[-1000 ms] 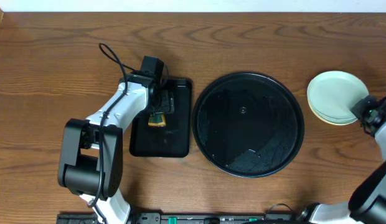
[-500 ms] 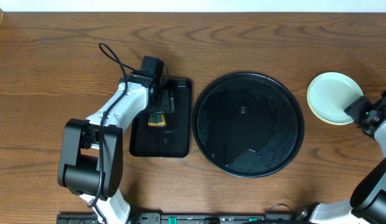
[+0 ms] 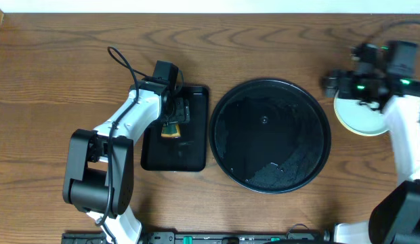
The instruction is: Clean dirty plates on tray and stack at the side
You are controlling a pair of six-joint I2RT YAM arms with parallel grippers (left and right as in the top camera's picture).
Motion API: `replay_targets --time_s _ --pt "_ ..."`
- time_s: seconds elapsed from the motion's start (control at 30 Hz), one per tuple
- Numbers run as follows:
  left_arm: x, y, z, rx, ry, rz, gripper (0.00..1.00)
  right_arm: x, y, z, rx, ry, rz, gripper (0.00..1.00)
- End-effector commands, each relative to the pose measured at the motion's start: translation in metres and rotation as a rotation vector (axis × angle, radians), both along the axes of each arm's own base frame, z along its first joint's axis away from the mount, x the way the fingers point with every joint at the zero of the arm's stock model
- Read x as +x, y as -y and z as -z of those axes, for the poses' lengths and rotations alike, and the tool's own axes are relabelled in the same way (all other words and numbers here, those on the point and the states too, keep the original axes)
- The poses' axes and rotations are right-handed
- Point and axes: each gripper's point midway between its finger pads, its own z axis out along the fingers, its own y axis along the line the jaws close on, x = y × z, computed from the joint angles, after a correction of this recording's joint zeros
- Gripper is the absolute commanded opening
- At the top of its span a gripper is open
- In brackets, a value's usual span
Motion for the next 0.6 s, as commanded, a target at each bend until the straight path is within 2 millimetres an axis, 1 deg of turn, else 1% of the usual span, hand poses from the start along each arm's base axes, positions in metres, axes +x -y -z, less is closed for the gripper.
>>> replay_targets --time_s 0.0,0.13,0.23,0.33,0.57 --pt "-0.003 -0.002 0.007 0.01 -0.019 0.0 0.83 -0.005 -0.024 0.002 -0.064 -0.007 -0.101 0.99" --pt "-0.003 -0.002 0.007 0.01 -0.019 0.0 0.83 -0.008 -0.052 0.003 -0.071 -0.008 -0.167 0.99" --pt "-0.003 -0.002 0.007 0.01 -0.019 0.0 0.83 -0.009 -0.063 0.003 -0.071 -0.007 -0.197 0.99" --pt "-0.003 -0.002 0.007 0.01 -0.019 0.0 0.83 -0.01 -0.069 0.003 -0.071 -0.006 -0.21 0.99" --pt "-0.003 -0.002 0.007 0.01 -0.019 0.0 0.83 -0.01 -0.069 0.003 -0.071 -0.006 -0.209 0.99"
